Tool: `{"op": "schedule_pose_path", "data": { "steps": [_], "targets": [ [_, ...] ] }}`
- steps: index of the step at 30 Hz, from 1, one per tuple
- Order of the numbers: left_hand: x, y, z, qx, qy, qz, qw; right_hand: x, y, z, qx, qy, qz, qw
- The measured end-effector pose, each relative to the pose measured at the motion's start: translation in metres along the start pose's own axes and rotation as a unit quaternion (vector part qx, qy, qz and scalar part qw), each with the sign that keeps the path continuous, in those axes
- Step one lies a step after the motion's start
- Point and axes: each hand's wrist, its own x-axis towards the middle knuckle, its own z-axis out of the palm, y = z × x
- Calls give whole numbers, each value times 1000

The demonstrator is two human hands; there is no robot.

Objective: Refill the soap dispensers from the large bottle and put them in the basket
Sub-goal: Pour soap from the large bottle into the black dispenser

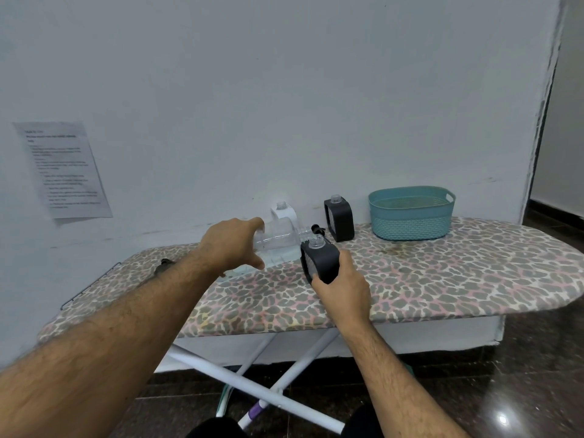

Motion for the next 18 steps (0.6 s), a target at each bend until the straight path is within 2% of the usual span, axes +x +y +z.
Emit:
{"op": "schedule_pose_path", "data": {
  "steps": [18],
  "targets": [
    [-1,0,1,6,2,-6,1000,-1,0,-1,-3,0,-2,1000]
  ]
}}
